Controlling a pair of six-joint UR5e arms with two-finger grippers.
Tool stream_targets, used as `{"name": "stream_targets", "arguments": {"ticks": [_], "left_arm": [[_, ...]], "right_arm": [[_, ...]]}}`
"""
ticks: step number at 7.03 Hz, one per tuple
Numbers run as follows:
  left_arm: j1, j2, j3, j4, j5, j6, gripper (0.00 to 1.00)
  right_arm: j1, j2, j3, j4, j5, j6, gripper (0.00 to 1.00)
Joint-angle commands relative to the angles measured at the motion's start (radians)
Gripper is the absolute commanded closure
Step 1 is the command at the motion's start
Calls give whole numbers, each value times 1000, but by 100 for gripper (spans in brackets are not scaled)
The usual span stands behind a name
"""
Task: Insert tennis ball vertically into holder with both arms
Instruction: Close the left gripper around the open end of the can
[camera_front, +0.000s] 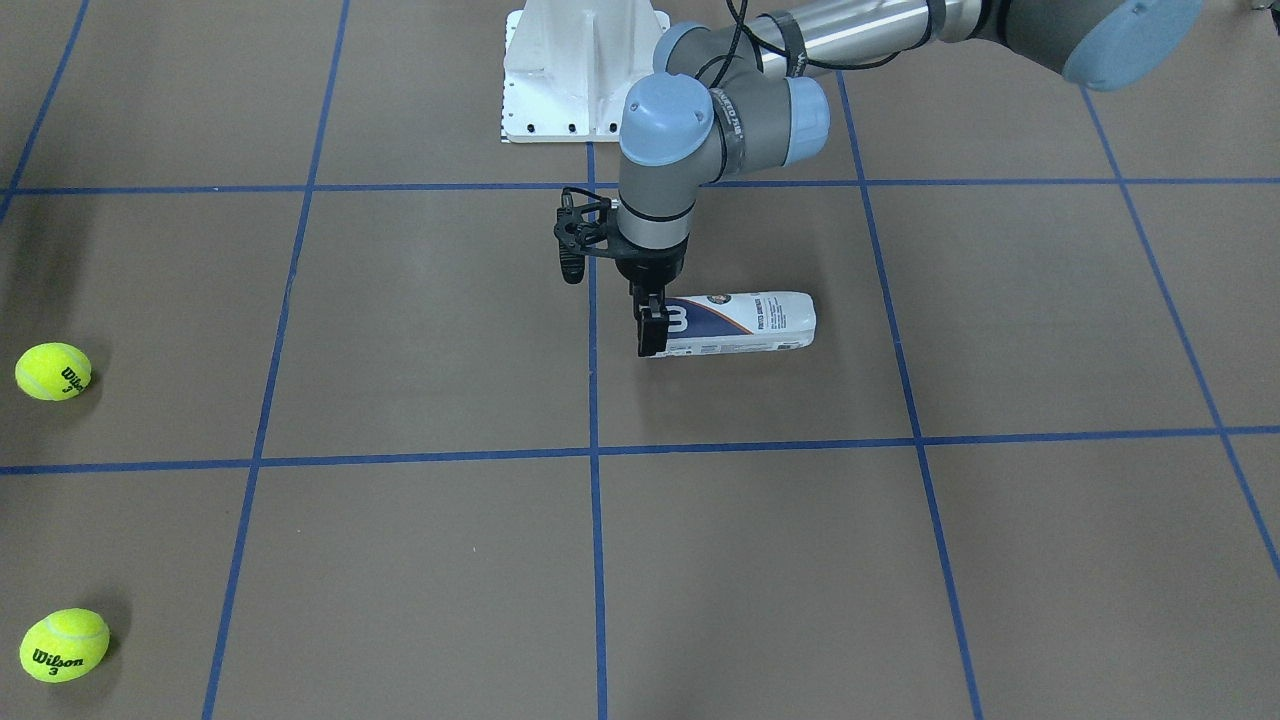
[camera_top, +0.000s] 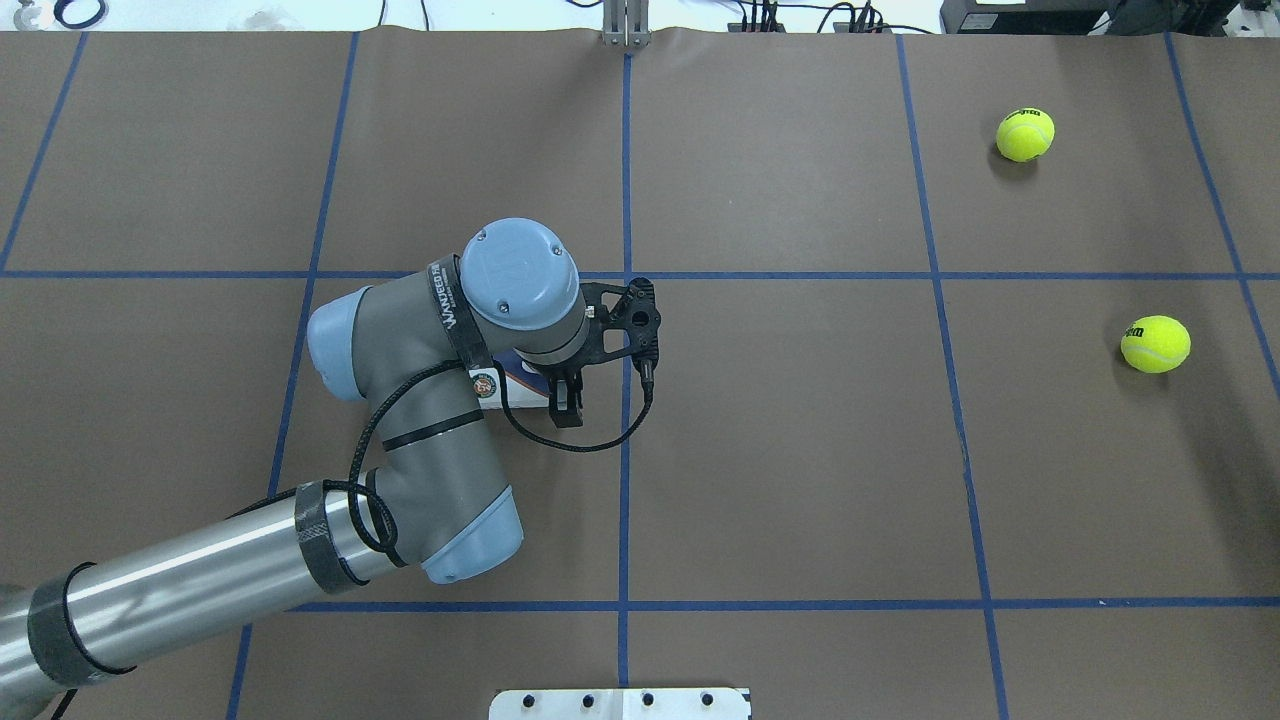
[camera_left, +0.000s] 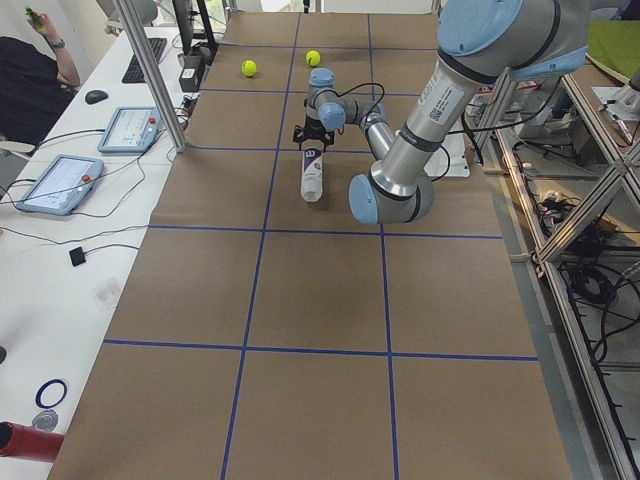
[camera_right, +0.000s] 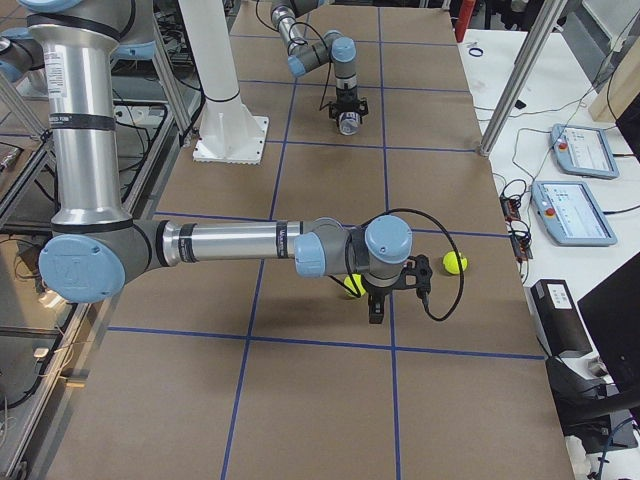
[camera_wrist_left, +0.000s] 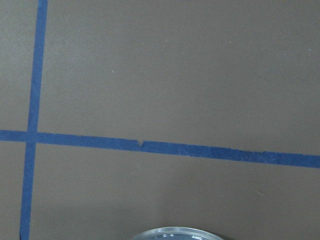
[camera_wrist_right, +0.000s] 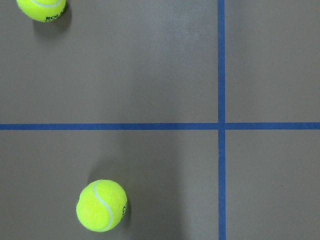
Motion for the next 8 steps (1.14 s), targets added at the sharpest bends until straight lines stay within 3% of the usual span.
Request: {"name": "stream_targets", "arguments": {"ticks": [1,6,8], "left_arm": [[1,0,3,0,0,-1,1],[16,-3,24,-1,28,-1,2],[18,0,24,0,28,-1,14]], "right_arm": [[-1,-1,-2,0,0,0,0],[1,-1,-12,0,2,-2,0],[1,0,-12,0,2,-2,0]]}}
